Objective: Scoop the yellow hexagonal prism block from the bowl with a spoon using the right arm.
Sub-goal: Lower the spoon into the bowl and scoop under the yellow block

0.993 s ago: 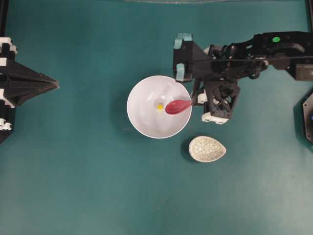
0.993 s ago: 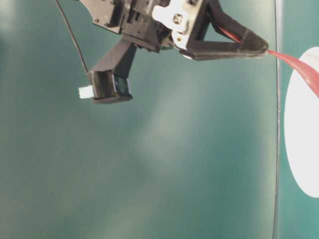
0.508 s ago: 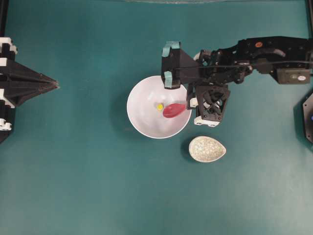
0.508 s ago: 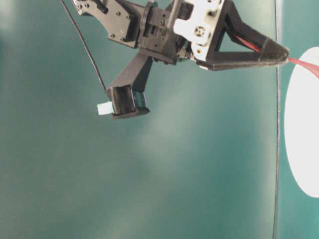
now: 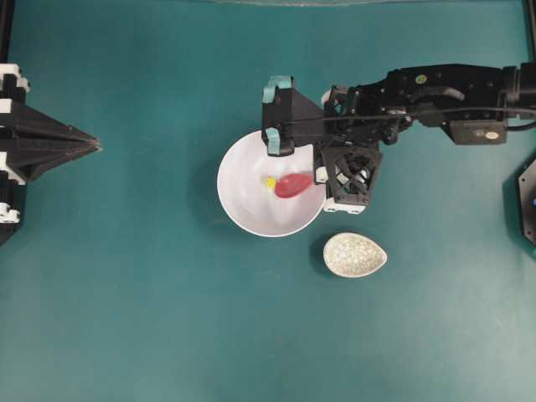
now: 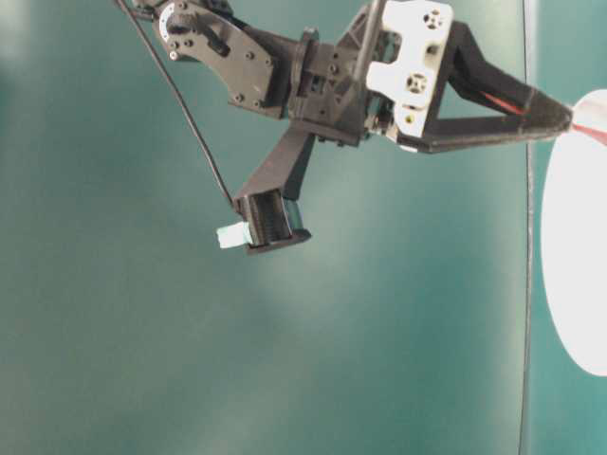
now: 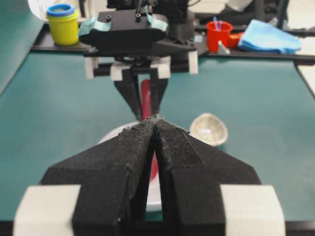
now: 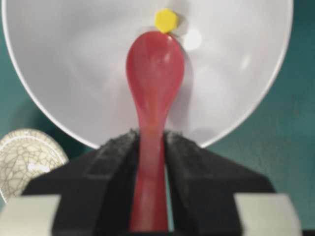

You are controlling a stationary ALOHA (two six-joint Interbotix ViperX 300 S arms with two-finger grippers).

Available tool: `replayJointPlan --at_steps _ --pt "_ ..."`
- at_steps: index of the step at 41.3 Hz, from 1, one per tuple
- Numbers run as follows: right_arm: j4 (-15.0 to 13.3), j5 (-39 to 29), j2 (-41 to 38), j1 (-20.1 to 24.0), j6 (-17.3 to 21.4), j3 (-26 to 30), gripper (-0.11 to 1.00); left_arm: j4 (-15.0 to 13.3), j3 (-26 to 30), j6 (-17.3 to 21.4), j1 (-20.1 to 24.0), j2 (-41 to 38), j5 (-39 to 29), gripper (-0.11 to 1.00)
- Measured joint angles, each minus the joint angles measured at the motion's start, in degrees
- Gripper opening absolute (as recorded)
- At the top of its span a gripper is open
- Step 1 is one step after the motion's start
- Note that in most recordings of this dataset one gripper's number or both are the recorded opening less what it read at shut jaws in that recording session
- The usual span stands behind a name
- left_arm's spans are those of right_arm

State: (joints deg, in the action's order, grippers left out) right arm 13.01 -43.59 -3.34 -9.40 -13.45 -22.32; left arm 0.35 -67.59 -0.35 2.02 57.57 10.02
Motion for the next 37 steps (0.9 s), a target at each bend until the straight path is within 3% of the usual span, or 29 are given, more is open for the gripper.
replayJointPlan --at_steps 28,37 --pt "0.0 6.2 -2.7 0.0 0.2 1.9 0.25 -0.1 0.0 0.1 0.1 0.0 0.0 0.04" --pt "0.0 9.1 -2.9 0.5 2.2 1.9 0.25 -0.1 0.0 0.1 0.0 0.1 0.0 0.04"
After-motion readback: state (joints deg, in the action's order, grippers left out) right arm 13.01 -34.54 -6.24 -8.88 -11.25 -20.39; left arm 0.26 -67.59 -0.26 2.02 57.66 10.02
